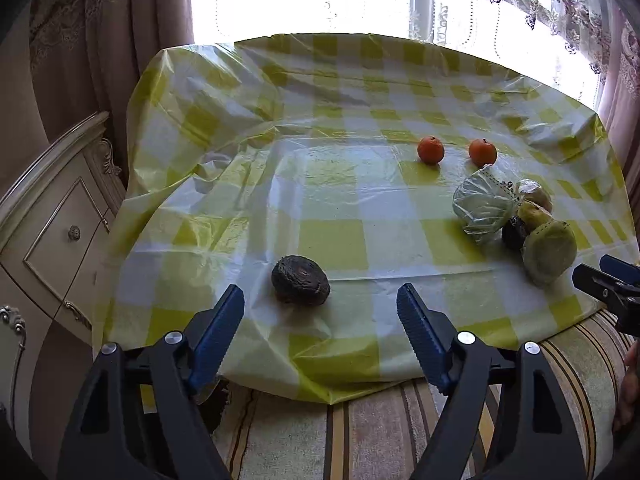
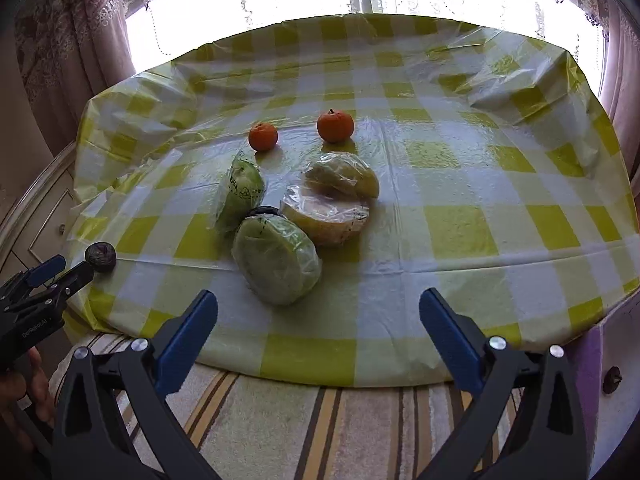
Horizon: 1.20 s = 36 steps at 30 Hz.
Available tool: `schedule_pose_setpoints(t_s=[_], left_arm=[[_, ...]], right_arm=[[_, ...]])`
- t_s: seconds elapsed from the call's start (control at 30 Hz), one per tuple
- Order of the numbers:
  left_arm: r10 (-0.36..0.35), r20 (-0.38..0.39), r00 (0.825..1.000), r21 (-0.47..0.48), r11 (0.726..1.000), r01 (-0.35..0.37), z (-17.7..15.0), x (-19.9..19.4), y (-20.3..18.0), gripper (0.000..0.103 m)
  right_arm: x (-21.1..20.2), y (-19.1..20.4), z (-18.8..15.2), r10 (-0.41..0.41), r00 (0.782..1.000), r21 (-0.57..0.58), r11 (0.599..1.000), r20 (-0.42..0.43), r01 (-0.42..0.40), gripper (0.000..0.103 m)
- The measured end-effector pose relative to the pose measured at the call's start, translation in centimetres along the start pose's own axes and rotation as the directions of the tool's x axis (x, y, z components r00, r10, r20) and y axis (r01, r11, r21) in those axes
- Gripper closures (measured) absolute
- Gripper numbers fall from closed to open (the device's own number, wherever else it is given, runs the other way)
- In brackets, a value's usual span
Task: Organize fruits
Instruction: 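Grasp a dark brown fruit with the left gripper while the right gripper grasps the bagged green vegetable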
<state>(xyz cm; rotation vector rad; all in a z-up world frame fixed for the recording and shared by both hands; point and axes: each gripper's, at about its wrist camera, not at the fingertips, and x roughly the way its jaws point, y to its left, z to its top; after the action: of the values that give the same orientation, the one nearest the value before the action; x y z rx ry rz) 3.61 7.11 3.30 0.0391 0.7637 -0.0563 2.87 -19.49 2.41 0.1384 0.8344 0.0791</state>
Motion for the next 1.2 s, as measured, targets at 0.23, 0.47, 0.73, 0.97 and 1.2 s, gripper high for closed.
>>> schedule_pose_setpoints(t_s=[0.23,0.47,0.73,0.97,1.2], left_arm=[[0.058,-0.028,0.998,0.041,0.998,-0.057,0.5,1.7,0.0,0.034],[0.142,-0.058,0.988,0.126,0.983,-0.133,0.8,3.8,-0.9,0.043],[0.167,-0.064,0.984,0.164,0.974,-0.154,0.6,4.6,-1.2,0.063],[0.158,-0.045,0.986,0.152,0.977,-0.150,0.7,4.0,-1.0,0.065],[0.150,-0.005,0.989,0.150,0.978,-0.147,1.0,2.7,-1.3,0.065]], right_arm=[[2.4,0.2,1.5,0.006,1.000,0.018,1.000,-0.027,-0.005,0.007],[3.9,0.6,1.8,0.019,0.998,0.008,1.000,-0.054,-0.019,0.027],[3.9,1.2,1.7,0.055,0.997,-0.026,0.998,-0.055,-0.057,0.046],[3.5,1.5,1.6,0.071,0.996,-0.038,0.997,-0.051,-0.073,0.057],[3.0,1.2,1.3,0.073,0.996,-0.033,0.997,-0.046,-0.074,0.063]])
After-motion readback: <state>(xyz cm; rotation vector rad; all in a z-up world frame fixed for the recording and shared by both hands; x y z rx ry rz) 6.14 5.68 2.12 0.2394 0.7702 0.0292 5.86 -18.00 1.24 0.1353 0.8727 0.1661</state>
